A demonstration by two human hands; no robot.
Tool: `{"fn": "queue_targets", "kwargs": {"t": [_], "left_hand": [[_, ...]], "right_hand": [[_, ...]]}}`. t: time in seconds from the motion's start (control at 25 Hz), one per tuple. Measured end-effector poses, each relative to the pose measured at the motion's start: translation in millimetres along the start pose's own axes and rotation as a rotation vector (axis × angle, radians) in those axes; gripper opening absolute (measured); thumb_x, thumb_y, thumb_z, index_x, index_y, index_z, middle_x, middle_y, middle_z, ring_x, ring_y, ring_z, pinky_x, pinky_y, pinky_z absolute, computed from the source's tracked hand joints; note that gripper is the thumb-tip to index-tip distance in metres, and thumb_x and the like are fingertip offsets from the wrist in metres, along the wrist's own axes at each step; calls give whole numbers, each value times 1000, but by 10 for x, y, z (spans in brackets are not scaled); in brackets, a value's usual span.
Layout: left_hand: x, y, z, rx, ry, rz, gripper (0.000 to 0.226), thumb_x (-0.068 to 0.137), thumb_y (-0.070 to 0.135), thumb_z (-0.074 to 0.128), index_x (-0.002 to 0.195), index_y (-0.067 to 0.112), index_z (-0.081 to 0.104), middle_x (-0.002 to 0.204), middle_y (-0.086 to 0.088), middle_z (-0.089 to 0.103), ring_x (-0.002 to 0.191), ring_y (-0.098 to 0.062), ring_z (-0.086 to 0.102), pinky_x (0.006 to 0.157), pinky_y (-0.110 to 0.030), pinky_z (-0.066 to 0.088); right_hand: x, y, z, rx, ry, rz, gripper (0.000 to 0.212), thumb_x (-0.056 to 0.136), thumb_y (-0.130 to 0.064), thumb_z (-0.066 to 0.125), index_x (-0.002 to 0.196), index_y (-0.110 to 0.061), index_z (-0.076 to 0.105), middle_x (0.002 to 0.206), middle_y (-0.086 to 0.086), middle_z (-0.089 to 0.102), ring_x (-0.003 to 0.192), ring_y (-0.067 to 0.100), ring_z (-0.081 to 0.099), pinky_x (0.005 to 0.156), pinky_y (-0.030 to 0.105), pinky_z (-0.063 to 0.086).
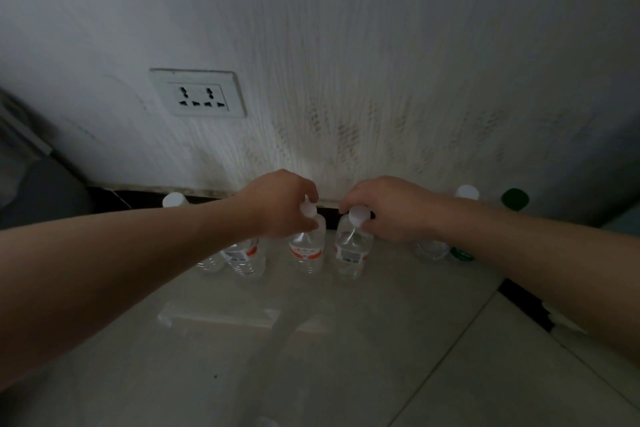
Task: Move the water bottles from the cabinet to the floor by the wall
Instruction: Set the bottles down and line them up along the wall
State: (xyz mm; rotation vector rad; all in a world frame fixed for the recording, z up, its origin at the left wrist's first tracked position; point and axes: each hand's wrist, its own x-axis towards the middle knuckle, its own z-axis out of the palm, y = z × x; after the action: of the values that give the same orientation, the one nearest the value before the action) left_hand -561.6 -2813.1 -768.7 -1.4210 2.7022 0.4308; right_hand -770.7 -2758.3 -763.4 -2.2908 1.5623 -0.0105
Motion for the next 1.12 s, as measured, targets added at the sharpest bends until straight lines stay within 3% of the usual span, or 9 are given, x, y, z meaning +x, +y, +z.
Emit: {"fn": "queue_targets", "kwargs": {"t": [0.2, 0.36, 0.56, 0.88, 1.12], "left_hand": [[33, -7, 68, -6, -14, 61, 36, 75, 37, 77, 108, 27, 67, 99, 3, 65, 90, -16, 58, 77, -32, 48], [42, 24, 64, -42, -1, 75, 30, 75, 33, 78, 102, 25, 69, 88, 8, 61, 86, -14, 58, 74, -30, 48], [110, 151, 7, -76, 31, 77, 32, 76, 31, 78, 106, 22, 70, 98, 4, 67, 92, -14, 60, 78, -30, 49], [286, 429, 8, -85, 26, 132, 31, 77, 32, 78, 105, 20, 69, 93, 4, 65, 90, -15, 59, 76, -28, 46], [411, 604, 62, -72, 22, 160, 30, 78, 33, 77, 104, 20, 69, 89, 6, 60, 90, -15, 58, 74, -27, 43]], "right_hand": [[19, 13, 46, 8, -25, 23, 33, 91, -17, 53, 121, -23, 64, 124, 0, 61, 113, 20, 55, 89, 26, 39], [-15, -1, 26, 28, -16, 51, 33, 91, -16, 55, 123, -21, 63, 125, 0, 61, 115, 20, 55, 95, 32, 43], [-92, 83, -9, 19, 6, 83, 34, 87, -22, 59, 121, -22, 64, 120, 0, 64, 111, 19, 57, 91, 31, 43], [-251, 263, -106, 50, 108, 221, 34, 83, -29, 67, 116, -20, 66, 114, 1, 67, 102, 19, 60, 88, 36, 50], [-299, 389, -91, 58, 138, 293, 34, 80, -34, 70, 111, -21, 68, 104, -1, 68, 92, 17, 61, 79, 31, 50]]}}
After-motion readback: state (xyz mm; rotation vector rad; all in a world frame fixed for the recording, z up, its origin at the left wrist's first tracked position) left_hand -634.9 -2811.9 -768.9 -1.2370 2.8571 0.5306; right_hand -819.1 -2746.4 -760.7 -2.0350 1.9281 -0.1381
